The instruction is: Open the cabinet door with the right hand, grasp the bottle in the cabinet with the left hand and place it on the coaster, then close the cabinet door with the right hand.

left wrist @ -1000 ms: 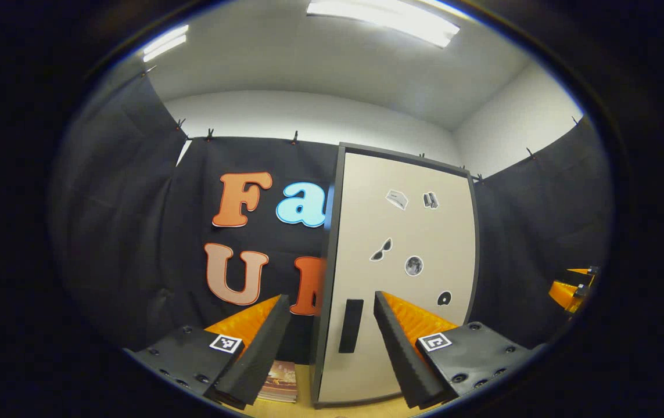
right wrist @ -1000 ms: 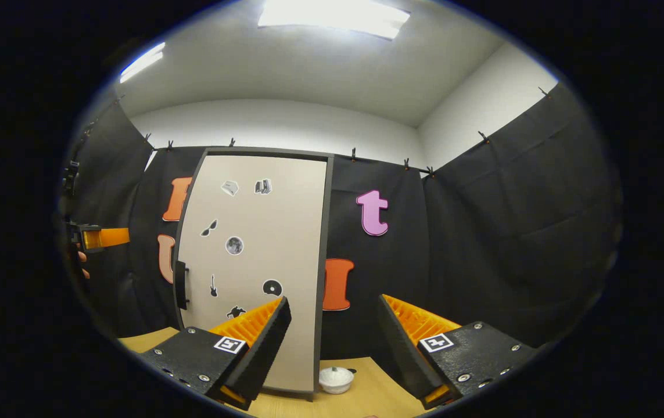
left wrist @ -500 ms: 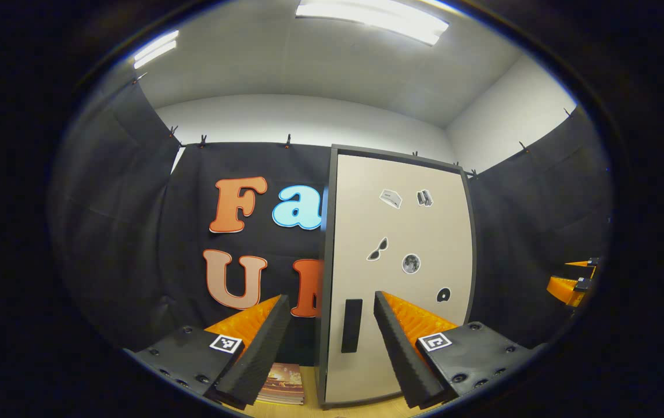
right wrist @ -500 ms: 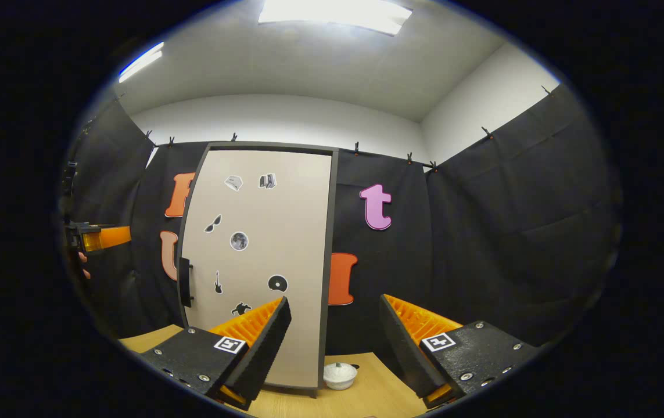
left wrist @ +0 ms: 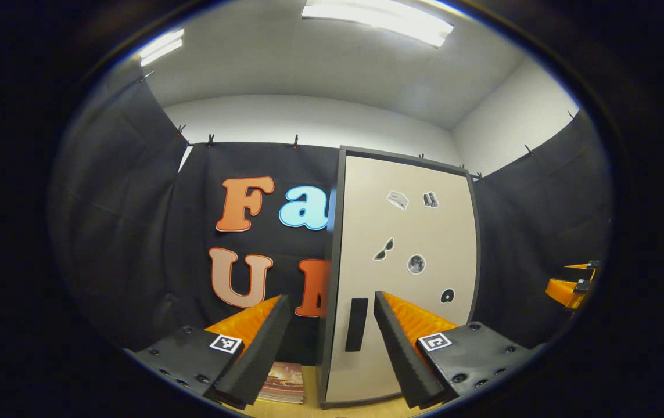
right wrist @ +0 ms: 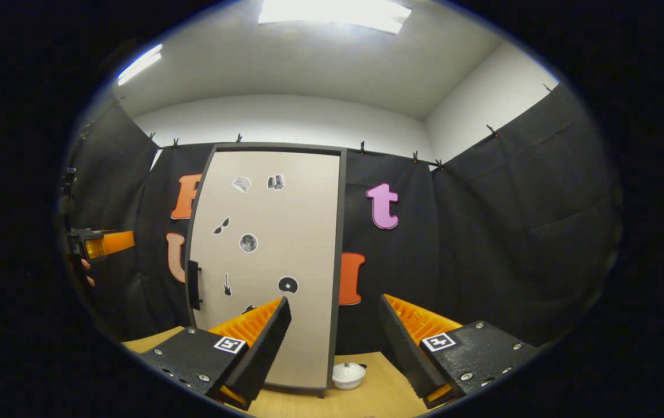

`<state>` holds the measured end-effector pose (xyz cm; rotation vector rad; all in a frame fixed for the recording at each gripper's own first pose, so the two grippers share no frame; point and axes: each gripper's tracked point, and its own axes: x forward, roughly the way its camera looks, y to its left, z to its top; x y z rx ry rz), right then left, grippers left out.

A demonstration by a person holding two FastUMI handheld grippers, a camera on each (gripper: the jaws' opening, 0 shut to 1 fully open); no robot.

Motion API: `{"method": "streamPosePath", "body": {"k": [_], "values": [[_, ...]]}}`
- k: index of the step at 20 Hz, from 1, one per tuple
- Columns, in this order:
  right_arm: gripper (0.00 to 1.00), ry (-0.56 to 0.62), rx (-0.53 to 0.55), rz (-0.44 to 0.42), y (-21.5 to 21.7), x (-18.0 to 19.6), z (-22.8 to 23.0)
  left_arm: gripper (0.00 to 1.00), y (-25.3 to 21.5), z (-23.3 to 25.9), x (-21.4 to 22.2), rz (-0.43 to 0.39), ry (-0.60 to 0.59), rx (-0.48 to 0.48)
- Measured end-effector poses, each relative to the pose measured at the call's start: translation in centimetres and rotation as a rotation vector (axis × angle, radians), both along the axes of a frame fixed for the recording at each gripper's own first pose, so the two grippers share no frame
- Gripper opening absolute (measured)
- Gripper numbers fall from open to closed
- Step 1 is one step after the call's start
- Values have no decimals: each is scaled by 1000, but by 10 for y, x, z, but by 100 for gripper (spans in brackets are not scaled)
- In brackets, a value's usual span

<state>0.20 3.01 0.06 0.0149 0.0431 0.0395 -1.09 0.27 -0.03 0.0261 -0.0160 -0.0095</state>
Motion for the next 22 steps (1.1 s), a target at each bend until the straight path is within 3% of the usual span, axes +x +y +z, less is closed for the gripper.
{"method": "streamPosePath", "body": {"k": [13,22], "values": [[95,39,19,67,41,9,-11,94,28,-6,-12,41,3,-20],[95,116,66,211,134,37,-40,94,89,-8,-44,146,3,5]]}}
